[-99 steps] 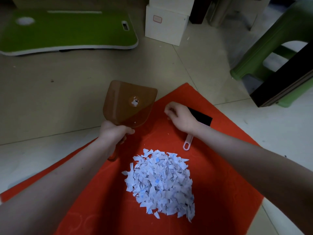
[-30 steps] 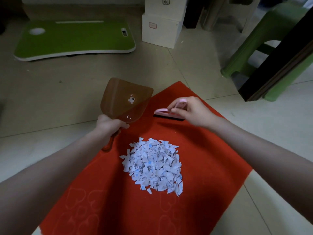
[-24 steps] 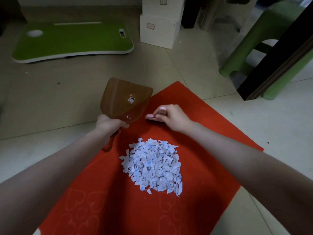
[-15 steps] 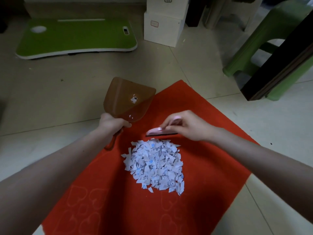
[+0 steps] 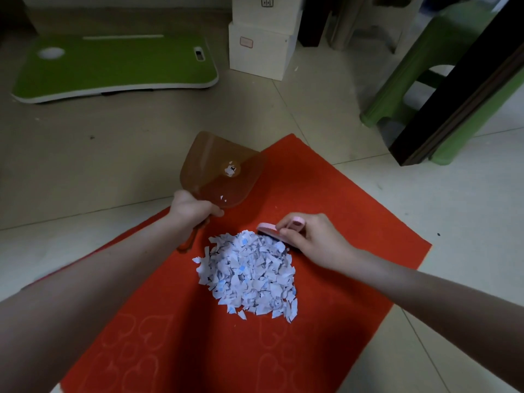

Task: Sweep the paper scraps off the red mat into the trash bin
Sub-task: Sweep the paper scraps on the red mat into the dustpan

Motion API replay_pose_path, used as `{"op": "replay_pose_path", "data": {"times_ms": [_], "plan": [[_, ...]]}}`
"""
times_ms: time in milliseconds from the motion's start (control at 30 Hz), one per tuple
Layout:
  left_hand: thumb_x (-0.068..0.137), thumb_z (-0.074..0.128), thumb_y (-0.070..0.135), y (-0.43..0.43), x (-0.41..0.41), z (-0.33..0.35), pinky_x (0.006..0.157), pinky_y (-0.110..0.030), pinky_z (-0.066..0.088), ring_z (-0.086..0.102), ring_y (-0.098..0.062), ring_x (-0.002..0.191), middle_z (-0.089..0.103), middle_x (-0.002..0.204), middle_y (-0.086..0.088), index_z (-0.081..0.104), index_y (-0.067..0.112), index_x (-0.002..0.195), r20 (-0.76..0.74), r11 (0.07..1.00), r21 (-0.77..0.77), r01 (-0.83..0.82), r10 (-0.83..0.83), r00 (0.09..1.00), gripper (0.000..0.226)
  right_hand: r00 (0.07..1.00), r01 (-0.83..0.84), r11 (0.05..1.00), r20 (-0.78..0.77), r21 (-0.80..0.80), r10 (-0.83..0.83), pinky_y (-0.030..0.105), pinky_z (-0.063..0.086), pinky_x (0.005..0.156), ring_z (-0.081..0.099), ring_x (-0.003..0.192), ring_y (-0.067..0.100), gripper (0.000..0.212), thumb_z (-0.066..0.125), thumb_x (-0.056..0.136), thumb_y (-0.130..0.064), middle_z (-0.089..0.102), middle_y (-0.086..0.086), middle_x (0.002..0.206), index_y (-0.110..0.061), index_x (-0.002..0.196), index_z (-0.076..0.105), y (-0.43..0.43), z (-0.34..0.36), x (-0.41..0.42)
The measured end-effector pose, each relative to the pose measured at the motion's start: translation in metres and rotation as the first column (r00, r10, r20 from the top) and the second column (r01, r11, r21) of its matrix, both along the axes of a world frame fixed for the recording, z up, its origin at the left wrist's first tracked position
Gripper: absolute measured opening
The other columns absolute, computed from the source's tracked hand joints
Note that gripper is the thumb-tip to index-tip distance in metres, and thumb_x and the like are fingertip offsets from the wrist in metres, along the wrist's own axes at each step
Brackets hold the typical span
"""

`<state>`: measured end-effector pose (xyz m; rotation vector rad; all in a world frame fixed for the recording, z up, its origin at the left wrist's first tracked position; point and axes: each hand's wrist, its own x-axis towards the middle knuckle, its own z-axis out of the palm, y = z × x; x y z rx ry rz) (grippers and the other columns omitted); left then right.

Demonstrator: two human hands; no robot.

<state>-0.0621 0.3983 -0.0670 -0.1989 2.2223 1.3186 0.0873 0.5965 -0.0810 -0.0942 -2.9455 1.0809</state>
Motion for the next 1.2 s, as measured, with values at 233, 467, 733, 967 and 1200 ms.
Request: {"op": "replay_pose_path", "data": {"times_ms": [233,467,733,967,1200], "plan": [[0.068,0.079,-0.003,0.006,0.006,0.000,0.052,-0.027,0.044,0.051,-0.019,0.055,0.057,0.070,-0.010,0.057,0.007,0.081,-0.003,0.999,0.005,0.033,-0.033,0.999,0.027,0.957,0.235,0.971,-0.162,-0.047,-0.240,0.014,0.040,0.066,0.059,0.072,-0.002,0.012,0.062,0.089,-0.013,0.068,-0.010,0.082,-0.019,0.093,0.070,0.025,0.009,-0.002],[0.069,0.078,-0.004,0.008,0.002,0.001,0.037,-0.021,0.041,0.047,-0.017,0.049,0.054,0.064,-0.009,0.056,0.008,0.075,-0.017,0.999,0.004,0.048,-0.048,0.999,0.026,0.962,0.231,0.973,-0.148,0.004,-0.227,0.005,0.037,0.066,0.061,0.072,0.010,0.017,0.058,0.091,-0.023,0.071,-0.002,0.083,-0.011,0.090,0.069,0.024,0.005,-0.025],[0.067,0.080,-0.002,-0.001,-0.011,0.004,0.044,-0.025,0.041,0.046,-0.012,0.036,0.053,0.059,-0.008,0.056,0.009,0.074,-0.041,1.000,0.005,-0.001,0.001,0.999,0.027,0.998,0.034,0.996,-0.047,-0.078,-0.038,0.031,0.049,0.075,0.066,0.081,0.013,0.011,0.065,0.087,-0.015,0.072,-0.006,0.087,-0.023,0.091,0.070,0.016,0.025,-0.012],[0.068,0.078,-0.004,-0.005,-0.010,-0.001,0.044,-0.025,0.041,0.046,-0.014,0.038,0.053,0.061,-0.008,0.054,0.009,0.072,-0.022,1.000,0.002,-0.030,0.030,0.999,0.028,0.950,0.287,0.955,-0.147,0.069,-0.275,0.026,0.045,0.075,0.065,0.084,0.017,0.009,0.059,0.089,-0.012,0.071,-0.003,0.089,-0.013,0.087,0.068,0.043,0.008,-0.044],[0.067,0.079,-0.004,0.001,-0.008,-0.003,0.031,-0.016,0.034,0.038,-0.005,0.023,0.050,0.056,-0.008,0.052,0.009,0.069,-0.018,1.000,-0.005,-0.016,0.016,1.000,0.030,0.999,0.017,0.999,-0.031,-0.037,-0.018,0.021,0.042,0.066,0.059,0.068,0.004,0.007,0.063,0.087,-0.019,0.068,-0.008,0.078,-0.020,0.089,0.070,0.009,0.010,-0.033]]}}
